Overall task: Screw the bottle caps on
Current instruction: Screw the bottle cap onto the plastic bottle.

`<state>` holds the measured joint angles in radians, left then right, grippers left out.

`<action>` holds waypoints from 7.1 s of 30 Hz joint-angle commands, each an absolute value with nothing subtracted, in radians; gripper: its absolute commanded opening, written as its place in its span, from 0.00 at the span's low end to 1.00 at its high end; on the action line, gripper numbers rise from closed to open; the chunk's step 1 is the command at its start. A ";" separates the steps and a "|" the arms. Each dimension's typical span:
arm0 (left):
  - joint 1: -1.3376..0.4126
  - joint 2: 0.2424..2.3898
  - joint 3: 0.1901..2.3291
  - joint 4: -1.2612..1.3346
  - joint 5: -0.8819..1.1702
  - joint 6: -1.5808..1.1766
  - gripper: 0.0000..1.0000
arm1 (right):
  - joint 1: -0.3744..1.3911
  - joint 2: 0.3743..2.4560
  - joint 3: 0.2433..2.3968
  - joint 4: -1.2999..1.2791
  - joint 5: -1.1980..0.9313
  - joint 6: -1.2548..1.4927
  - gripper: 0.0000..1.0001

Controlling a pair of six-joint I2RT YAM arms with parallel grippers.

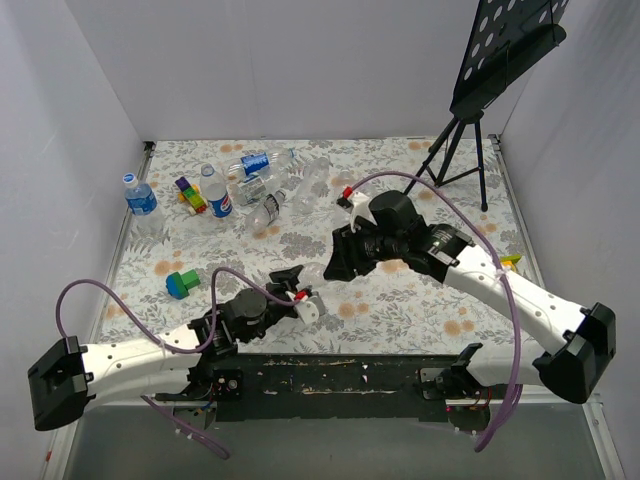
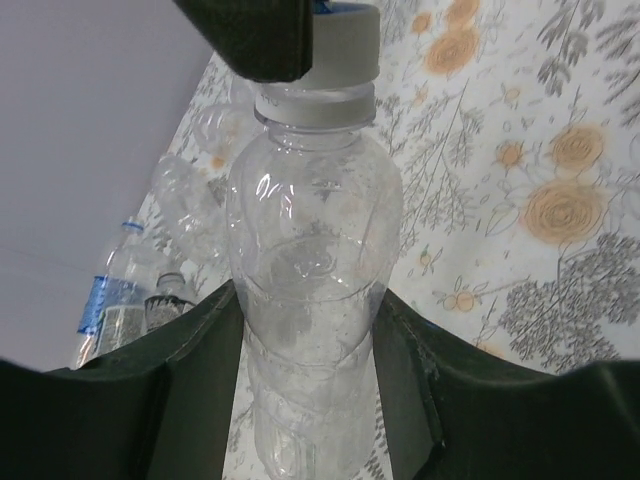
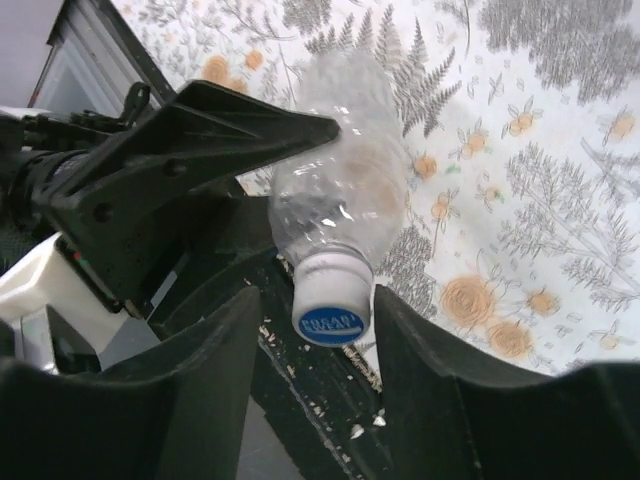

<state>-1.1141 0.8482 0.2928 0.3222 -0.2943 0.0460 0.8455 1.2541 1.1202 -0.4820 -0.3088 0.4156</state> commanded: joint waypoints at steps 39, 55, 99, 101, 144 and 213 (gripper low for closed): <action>-0.736 0.999 0.569 0.118 0.936 -0.422 0.49 | 0.917 1.186 1.379 -0.916 -0.614 -0.641 0.60; -0.730 0.980 0.560 0.138 0.917 -0.428 0.49 | 0.962 1.227 1.362 -0.908 -0.505 -0.540 0.19; -0.756 0.917 0.525 0.172 0.781 -0.414 0.49 | 0.960 1.155 1.431 -0.900 -0.495 -0.575 0.75; -0.758 0.925 0.529 0.166 0.796 -0.417 0.49 | 0.960 1.164 1.434 -0.905 -0.500 -0.581 0.73; -0.787 0.782 0.413 0.360 0.114 -0.316 0.47 | 0.968 1.335 1.269 -0.605 -0.042 0.477 0.01; -0.621 1.003 0.552 0.327 1.037 -0.647 0.49 | 0.954 1.330 1.442 -0.819 -0.531 -0.399 0.01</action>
<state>-0.6254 1.0279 0.5262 0.3214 1.1484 -0.6643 0.9493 1.3167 1.3991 -0.8192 -0.6132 -0.4484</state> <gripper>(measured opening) 0.613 0.373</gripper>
